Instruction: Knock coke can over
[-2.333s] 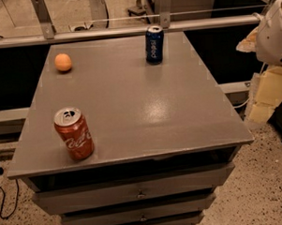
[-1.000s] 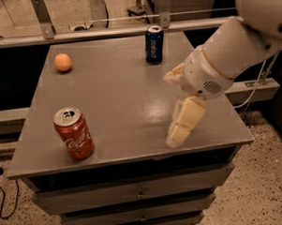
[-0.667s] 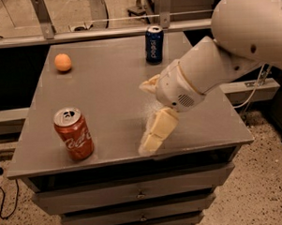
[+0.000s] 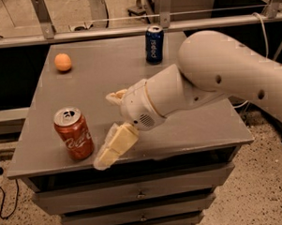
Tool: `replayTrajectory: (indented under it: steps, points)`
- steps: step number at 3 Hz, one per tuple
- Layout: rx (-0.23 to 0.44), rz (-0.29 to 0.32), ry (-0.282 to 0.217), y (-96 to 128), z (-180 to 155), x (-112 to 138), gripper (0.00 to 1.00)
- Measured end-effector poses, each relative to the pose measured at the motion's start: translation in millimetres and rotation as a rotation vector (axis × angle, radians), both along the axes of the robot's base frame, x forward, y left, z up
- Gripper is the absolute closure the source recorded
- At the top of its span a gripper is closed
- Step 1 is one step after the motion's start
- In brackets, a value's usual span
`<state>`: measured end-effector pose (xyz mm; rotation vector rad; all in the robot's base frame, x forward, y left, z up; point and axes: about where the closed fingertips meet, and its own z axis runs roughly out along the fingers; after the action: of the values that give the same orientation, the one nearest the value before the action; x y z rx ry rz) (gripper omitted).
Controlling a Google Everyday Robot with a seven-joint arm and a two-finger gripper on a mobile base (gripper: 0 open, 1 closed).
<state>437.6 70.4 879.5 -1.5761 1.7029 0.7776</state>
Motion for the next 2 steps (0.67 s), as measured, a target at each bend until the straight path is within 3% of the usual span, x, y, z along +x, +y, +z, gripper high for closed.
replayTrajectory:
  steps: [2]
  points:
    - [0.149, -0.035, 0.039, 51, -1, 5, 0.00]
